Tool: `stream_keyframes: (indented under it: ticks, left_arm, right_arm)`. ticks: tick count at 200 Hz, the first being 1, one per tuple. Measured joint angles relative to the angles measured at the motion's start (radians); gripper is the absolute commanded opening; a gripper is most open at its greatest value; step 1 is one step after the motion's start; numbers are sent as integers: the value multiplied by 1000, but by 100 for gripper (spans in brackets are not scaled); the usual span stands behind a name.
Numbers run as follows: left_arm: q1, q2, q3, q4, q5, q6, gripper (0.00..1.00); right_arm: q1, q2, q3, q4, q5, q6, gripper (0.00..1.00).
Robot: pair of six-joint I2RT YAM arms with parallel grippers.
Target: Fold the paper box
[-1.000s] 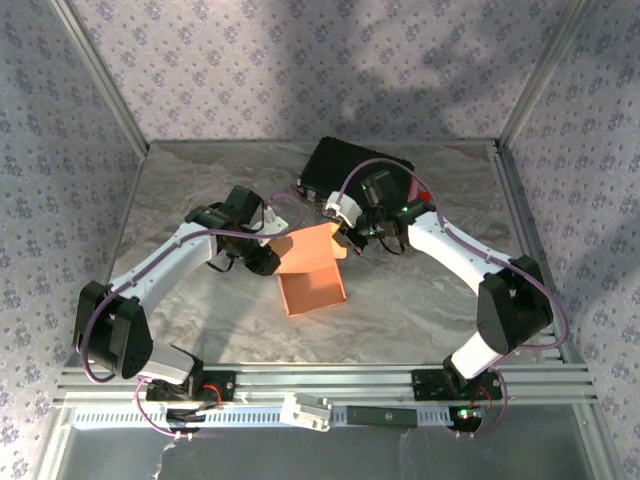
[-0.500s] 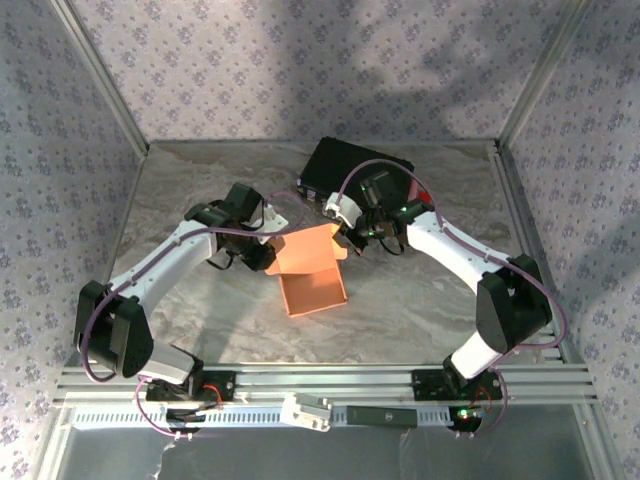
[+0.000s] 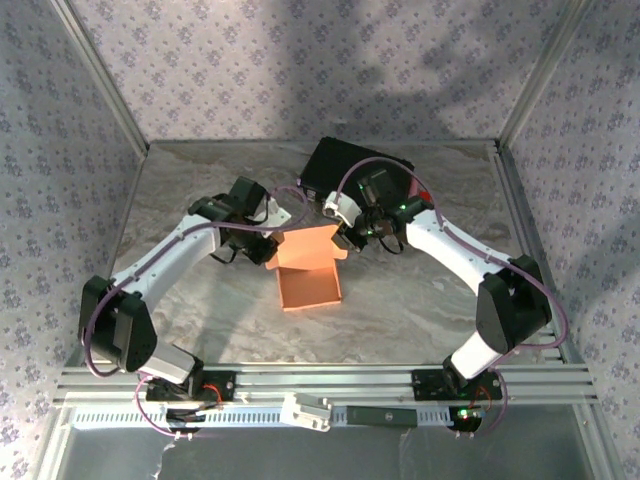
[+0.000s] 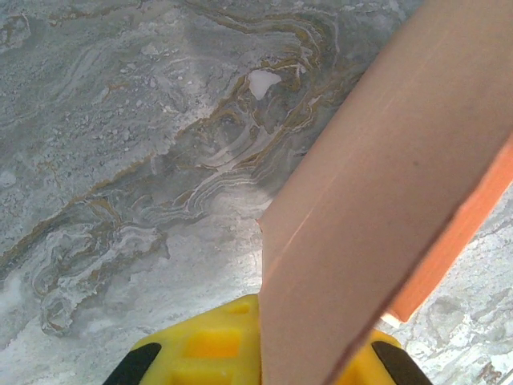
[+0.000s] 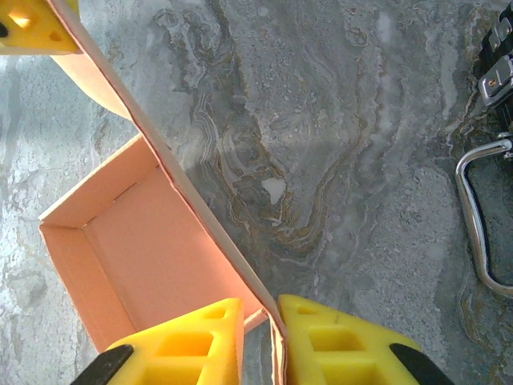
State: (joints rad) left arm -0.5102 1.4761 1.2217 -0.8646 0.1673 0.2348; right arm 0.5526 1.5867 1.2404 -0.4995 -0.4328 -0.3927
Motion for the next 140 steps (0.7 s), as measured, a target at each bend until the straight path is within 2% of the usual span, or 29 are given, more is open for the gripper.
stream_keyframes:
  ticks: [68, 111, 128, 140]
  left_arm:
    - [-3, 5, 0, -8, -5, 11, 16]
    - [-3, 7, 1, -8, -7, 11, 16]
    - [-3, 13, 1, -9, -7, 11, 16]
    - [-3, 17, 1, -13, -7, 11, 20]
  right_arm:
    - [6, 31, 0, -29, 26, 1, 19]
    - [15, 32, 0, -43, 51, 14, 19]
    - [18, 32, -1, -43, 52, 19, 15]
    - [19, 33, -1, -43, 52, 23, 12]
